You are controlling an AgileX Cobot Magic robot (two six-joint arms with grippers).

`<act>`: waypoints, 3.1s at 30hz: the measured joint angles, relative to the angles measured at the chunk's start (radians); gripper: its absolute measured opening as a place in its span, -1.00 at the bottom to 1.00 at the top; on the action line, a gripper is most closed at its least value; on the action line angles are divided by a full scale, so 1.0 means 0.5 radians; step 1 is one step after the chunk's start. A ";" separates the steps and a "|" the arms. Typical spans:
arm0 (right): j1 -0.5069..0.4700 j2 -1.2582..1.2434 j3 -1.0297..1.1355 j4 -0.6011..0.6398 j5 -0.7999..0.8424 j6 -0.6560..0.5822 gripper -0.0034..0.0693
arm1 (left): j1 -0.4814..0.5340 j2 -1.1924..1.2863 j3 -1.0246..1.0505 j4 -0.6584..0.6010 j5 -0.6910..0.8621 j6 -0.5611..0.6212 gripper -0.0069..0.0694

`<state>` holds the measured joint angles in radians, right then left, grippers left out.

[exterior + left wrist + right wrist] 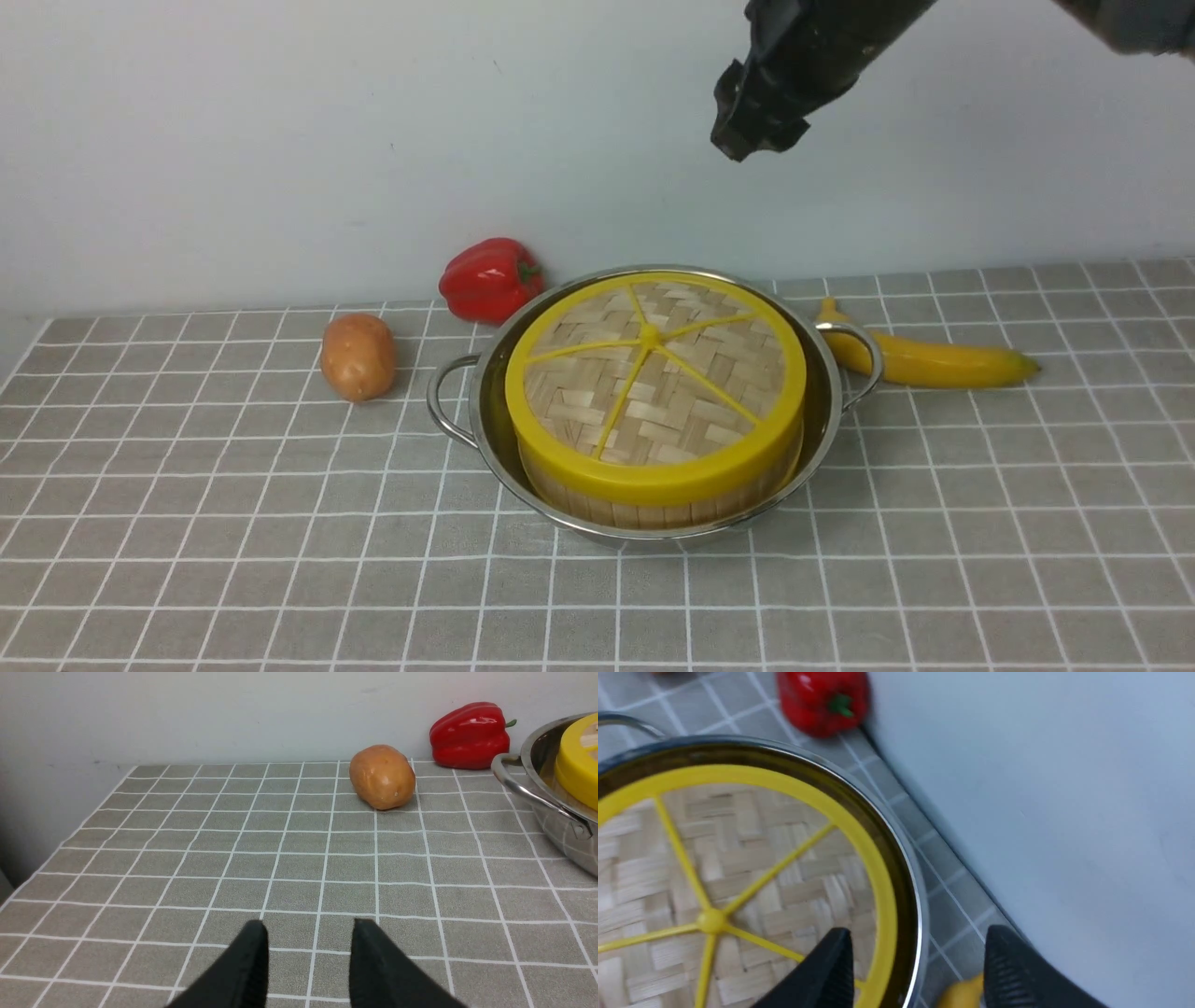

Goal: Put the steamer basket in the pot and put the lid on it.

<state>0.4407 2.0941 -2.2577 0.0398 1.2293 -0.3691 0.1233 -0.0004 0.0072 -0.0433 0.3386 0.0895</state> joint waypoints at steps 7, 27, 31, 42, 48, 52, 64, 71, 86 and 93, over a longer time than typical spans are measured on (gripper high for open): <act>0.000 -0.168 0.274 -0.080 -0.004 0.659 -0.04 | 0.000 0.000 0.000 0.000 0.000 0.000 -0.18; 0.022 -0.890 1.332 0.373 -0.001 0.825 -0.10 | 0.000 0.000 0.000 0.000 0.000 0.000 -0.18; 0.149 -0.888 1.625 0.344 -0.005 0.681 -0.10 | 0.000 0.000 0.000 0.000 0.000 0.000 -0.18; 0.232 -0.894 1.867 0.193 0.007 0.629 -0.10 | 0.000 0.000 0.000 0.000 0.000 0.000 -0.18; 0.183 -1.056 1.880 -0.116 0.003 0.753 -0.10 | 0.000 0.000 0.000 0.000 0.000 0.000 -0.18; 0.161 -1.205 1.880 -0.152 0.003 0.788 -0.10 | 0.000 0.000 0.000 0.000 0.000 0.000 -0.18; 0.157 -1.524 1.880 -0.019 -0.037 1.013 -0.24 | 0.000 0.000 0.000 0.000 0.000 0.000 -0.18; 0.150 -1.497 1.880 -0.586 -0.009 0.608 -0.26 | 0.000 0.000 0.000 0.000 0.000 0.000 -0.18; 0.079 -1.454 1.880 -3.116 0.000 1.255 -0.25 | 0.000 0.000 0.000 0.000 0.000 0.000 -0.18; 0.234 -1.464 1.880 -3.370 -0.176 1.491 -0.25 | 0.000 0.000 0.000 0.000 0.000 0.000 -0.18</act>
<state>0.5578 1.3621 -1.3178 -1.6451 1.1414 0.3762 0.1233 -0.0004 0.0072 -0.0433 0.3386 0.0895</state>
